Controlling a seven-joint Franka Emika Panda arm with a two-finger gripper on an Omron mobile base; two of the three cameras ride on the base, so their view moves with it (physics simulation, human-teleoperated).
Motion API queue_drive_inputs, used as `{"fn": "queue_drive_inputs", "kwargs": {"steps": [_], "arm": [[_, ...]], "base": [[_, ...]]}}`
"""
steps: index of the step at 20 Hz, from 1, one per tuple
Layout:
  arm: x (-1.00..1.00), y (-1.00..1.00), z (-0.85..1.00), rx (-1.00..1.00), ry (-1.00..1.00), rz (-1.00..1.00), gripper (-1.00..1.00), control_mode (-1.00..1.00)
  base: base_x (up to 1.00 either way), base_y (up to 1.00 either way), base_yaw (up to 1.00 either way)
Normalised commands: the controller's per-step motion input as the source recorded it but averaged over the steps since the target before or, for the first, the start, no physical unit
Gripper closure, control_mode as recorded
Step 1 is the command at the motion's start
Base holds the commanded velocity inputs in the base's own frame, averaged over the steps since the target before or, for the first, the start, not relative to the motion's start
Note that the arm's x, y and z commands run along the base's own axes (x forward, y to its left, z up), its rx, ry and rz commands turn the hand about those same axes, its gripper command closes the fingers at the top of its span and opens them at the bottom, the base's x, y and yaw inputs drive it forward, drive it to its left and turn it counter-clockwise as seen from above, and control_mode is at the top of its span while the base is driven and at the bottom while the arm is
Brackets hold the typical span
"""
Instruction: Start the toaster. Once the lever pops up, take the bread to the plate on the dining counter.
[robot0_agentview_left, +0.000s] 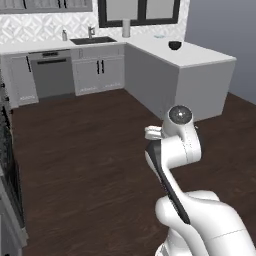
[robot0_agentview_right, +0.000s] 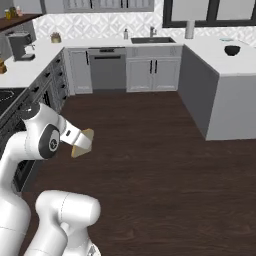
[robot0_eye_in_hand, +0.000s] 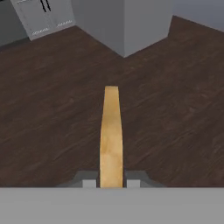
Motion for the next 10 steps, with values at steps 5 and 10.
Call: {"fn": "queue_drive_inputs", "kwargs": {"steps": [5,10], "arm": [[0.00,0.00,0.00,0.00,0.00,0.00,1.00,1.00],[0.00,0.00,0.00,0.00,0.00,0.00,1.00,1.00]], "base": [[0.98,-0.92,-0.33],[1.00,-0.99,-0.27]]}}
